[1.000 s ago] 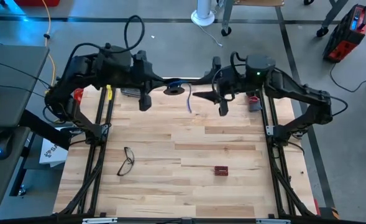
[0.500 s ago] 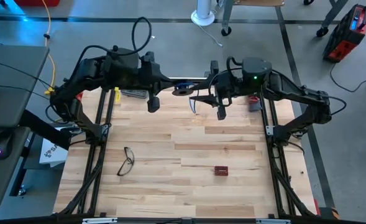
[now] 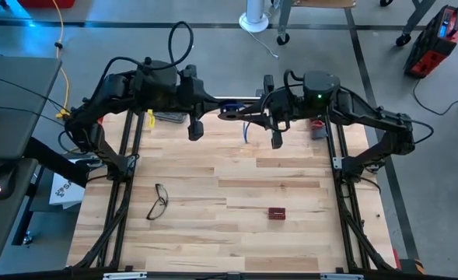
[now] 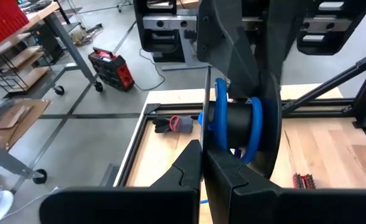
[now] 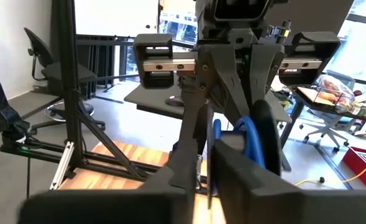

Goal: Coil cords
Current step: Coil the blue wire onto the spool

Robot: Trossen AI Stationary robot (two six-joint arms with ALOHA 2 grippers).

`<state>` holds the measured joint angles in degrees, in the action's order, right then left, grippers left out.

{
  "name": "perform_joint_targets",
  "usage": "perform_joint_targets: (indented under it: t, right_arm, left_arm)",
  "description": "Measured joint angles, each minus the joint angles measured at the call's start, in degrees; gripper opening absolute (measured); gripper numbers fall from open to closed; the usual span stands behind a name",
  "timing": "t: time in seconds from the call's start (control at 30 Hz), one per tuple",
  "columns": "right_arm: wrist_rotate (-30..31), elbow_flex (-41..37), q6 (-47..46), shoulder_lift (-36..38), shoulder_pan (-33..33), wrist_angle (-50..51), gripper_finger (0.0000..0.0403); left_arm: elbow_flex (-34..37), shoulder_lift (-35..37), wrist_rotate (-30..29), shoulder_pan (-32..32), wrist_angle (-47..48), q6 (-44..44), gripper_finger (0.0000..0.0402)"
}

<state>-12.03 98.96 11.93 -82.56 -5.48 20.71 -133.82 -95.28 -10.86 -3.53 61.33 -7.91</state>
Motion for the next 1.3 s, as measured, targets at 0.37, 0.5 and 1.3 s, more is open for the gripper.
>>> perform_joint_targets:
  t: [0.37,0.5,1.3]
  right_arm:
    - [0.0,0.0,-4.8,0.0,-0.1,-2.6,0.0002]
    - [-0.1,0.0,-5.9,0.0,-0.7,-3.2,0.0001]
    - [-9.5,0.0,-23.7,-4.9,-2.7,-27.5,0.0000]
  left_arm:
    - [-0.5,0.3,0.2,0.0,0.5,5.2,0.0025]
    - [-1.0,1.7,0.0,-0.5,2.9,7.3,0.0078]
    - [47.9,22.4,3.6,-0.6,-46.6,20.4,0.0193]
